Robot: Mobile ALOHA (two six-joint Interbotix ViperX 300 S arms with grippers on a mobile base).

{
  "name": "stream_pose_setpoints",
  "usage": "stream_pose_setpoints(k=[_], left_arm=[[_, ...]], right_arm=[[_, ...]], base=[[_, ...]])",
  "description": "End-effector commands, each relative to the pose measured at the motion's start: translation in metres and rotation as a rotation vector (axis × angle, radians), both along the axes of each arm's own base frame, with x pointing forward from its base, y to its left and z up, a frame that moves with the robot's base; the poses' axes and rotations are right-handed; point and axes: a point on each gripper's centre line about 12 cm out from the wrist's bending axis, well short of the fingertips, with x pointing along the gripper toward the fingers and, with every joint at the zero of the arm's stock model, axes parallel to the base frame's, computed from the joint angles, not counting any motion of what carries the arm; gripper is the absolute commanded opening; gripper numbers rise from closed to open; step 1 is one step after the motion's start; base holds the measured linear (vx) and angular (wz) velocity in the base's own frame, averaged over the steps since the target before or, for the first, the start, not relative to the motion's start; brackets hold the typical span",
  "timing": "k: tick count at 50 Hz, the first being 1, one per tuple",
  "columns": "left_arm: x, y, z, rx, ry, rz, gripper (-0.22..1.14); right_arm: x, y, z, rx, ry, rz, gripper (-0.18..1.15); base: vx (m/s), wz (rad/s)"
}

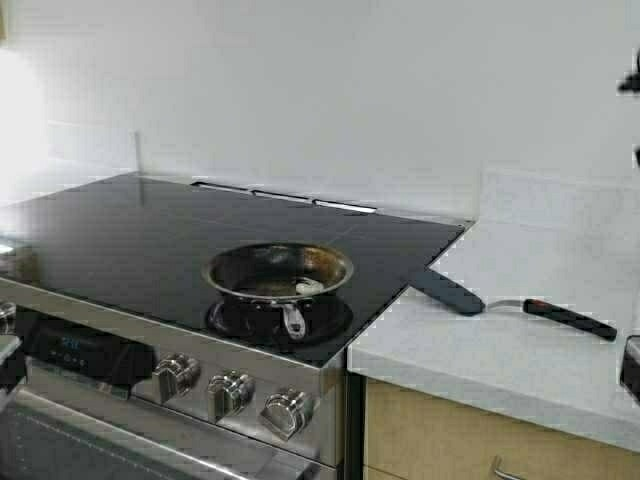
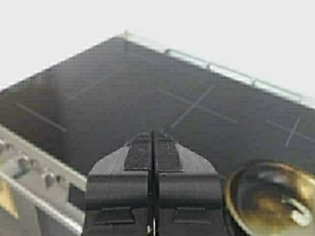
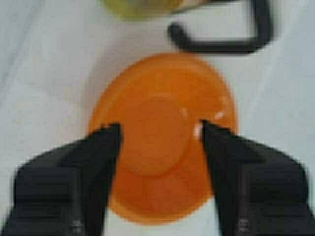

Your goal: Add oil to the pan and cook the shrimp and serve it

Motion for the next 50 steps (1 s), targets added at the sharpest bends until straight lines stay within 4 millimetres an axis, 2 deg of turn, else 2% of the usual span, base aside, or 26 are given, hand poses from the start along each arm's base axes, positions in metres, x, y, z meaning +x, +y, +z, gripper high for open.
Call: stream_pose_setpoints(k=[1,8,14,21,28,32,39,44,50], left_arm=[[0.002,0.0,0.005,-0.001,-0.014,0.002,0.03],[0.003,0.0,0.006,0.0,-0.015,0.002,0.03],[0.003,0.0,0.007,-0.001,-0.018,0.002,0.03],[0.003,0.0,0.007,-0.003,-0.02,0.0,0.03],[0.003,0.0,0.008,-0.006,-0.02,0.002,0.03],[0.003,0.0,0.008,-0.009,-0.02,0.002,0.03],[0.003,0.0,0.008,-0.011,-0.022,0.003,0.03],[0.003,0.0,0.009,-0.011,-0.025,0.003,0.03],[0.003,0.0,0.009,-0.011,-0.023,0.003,0.03]], right_arm=[[0.008,0.032,0.06,-0.01,-0.126,0.059,0.59],[0.004,0.071,0.096,0.027,-0.213,0.091,0.26],[-0.005,0.104,0.125,0.091,-0.307,0.091,0.07],[-0.023,0.142,0.158,0.215,-0.441,0.091,0.04],[-0.045,0.165,0.177,0.382,-0.567,0.083,0.05],[-0.06,0.174,0.179,0.471,-0.615,0.094,0.05],[-0.083,0.182,0.169,0.625,-0.66,0.074,0.05],[-0.101,0.19,0.153,0.697,-0.646,0.072,0.05],[-0.12,0.213,0.133,0.781,-0.61,0.097,0.05]], base=[[0.0,0.0],[0.0,0.0],[0.0,0.0],[0.0,0.0],[0.0,0.0],[0.0,0.0],[0.0,0.0],[0.0,0.0],[0.0,0.0]])
